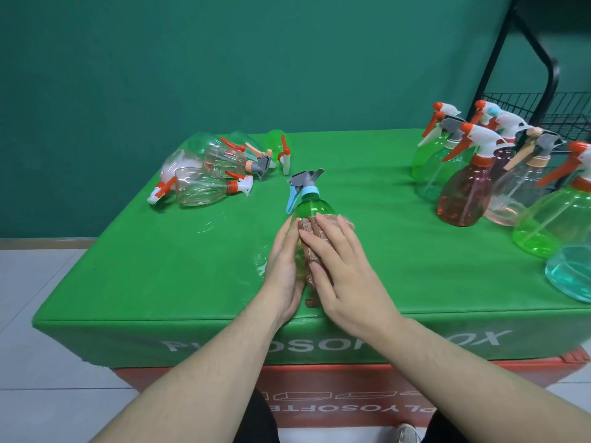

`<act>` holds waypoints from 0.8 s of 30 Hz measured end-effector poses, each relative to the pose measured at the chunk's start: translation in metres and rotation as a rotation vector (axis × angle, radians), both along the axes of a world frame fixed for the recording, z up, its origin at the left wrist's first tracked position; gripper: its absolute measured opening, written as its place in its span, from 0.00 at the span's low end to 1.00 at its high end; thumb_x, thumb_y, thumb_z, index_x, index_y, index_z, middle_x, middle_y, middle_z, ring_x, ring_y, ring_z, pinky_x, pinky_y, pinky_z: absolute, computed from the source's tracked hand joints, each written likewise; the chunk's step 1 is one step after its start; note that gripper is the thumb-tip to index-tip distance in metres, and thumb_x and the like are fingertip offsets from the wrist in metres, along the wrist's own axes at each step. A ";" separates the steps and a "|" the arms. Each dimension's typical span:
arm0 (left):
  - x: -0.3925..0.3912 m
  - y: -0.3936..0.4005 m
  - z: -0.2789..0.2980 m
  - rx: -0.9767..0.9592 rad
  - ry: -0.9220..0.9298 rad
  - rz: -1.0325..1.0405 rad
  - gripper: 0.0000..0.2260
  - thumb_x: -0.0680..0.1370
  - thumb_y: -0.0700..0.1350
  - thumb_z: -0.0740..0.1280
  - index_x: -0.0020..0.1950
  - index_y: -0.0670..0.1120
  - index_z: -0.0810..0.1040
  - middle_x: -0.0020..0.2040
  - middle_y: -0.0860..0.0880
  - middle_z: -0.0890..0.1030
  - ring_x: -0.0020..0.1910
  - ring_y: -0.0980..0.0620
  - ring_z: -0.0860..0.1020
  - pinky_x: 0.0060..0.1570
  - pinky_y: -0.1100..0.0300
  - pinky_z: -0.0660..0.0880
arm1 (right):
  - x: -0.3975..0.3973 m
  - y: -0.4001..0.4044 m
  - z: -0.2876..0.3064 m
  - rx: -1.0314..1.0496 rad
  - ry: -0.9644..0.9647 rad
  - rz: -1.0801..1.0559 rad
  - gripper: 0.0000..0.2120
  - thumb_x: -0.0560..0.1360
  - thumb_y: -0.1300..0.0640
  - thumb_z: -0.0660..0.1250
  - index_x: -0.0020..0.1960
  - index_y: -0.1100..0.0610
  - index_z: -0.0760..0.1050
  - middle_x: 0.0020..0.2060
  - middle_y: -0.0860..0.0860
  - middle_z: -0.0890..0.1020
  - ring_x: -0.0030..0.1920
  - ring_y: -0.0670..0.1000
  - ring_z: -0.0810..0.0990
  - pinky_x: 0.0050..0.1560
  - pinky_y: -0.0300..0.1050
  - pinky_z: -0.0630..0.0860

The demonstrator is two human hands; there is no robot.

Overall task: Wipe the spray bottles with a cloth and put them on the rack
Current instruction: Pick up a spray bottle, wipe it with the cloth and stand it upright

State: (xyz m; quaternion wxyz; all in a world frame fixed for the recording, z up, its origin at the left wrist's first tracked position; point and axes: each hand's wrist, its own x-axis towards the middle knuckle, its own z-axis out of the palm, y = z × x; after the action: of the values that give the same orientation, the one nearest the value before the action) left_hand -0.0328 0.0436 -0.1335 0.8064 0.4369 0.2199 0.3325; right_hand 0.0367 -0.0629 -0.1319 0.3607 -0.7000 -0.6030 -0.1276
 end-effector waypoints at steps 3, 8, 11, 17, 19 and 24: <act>0.001 0.000 0.002 0.015 0.010 0.002 0.28 0.77 0.55 0.67 0.76 0.49 0.72 0.65 0.46 0.83 0.64 0.48 0.82 0.60 0.54 0.80 | 0.004 0.009 0.008 -0.006 0.022 -0.007 0.22 0.83 0.54 0.55 0.76 0.54 0.69 0.78 0.53 0.64 0.80 0.57 0.55 0.81 0.54 0.51; 0.000 0.001 0.000 0.023 0.054 -0.049 0.20 0.82 0.52 0.66 0.75 0.56 0.71 0.60 0.49 0.86 0.53 0.50 0.84 0.46 0.55 0.76 | 0.011 0.019 0.026 -0.010 0.110 -0.021 0.23 0.83 0.53 0.54 0.76 0.55 0.69 0.77 0.52 0.66 0.78 0.40 0.52 0.81 0.44 0.47; 0.002 0.000 -0.002 0.049 0.073 -0.055 0.20 0.82 0.49 0.66 0.75 0.54 0.71 0.54 0.49 0.87 0.47 0.52 0.85 0.43 0.56 0.79 | 0.020 0.028 0.038 -0.075 0.245 -0.041 0.24 0.81 0.52 0.55 0.76 0.52 0.70 0.77 0.50 0.67 0.78 0.48 0.60 0.80 0.43 0.52; 0.005 0.002 -0.002 0.008 0.060 -0.047 0.21 0.83 0.48 0.66 0.76 0.52 0.72 0.60 0.43 0.85 0.55 0.46 0.84 0.57 0.47 0.79 | 0.030 0.047 0.045 -0.138 0.406 -0.080 0.19 0.84 0.55 0.58 0.74 0.50 0.72 0.77 0.48 0.68 0.76 0.46 0.64 0.76 0.41 0.55; 0.006 0.003 -0.003 -0.003 0.062 -0.031 0.20 0.84 0.48 0.64 0.76 0.51 0.71 0.61 0.44 0.85 0.56 0.46 0.83 0.59 0.46 0.78 | 0.029 0.051 0.043 -0.127 0.501 -0.088 0.20 0.83 0.51 0.56 0.74 0.50 0.72 0.76 0.48 0.69 0.76 0.45 0.64 0.79 0.46 0.56; 0.004 -0.001 -0.002 0.000 0.056 0.011 0.17 0.85 0.49 0.62 0.74 0.52 0.72 0.58 0.46 0.86 0.47 0.48 0.82 0.48 0.53 0.78 | 0.015 0.040 0.035 -0.073 0.435 -0.066 0.26 0.81 0.49 0.51 0.76 0.53 0.69 0.77 0.50 0.68 0.78 0.45 0.62 0.79 0.46 0.57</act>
State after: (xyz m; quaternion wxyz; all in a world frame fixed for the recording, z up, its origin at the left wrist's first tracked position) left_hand -0.0284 0.0429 -0.1350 0.7981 0.4447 0.2449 0.3244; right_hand 0.0516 -0.0225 -0.0973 0.4525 -0.7429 -0.4919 0.0366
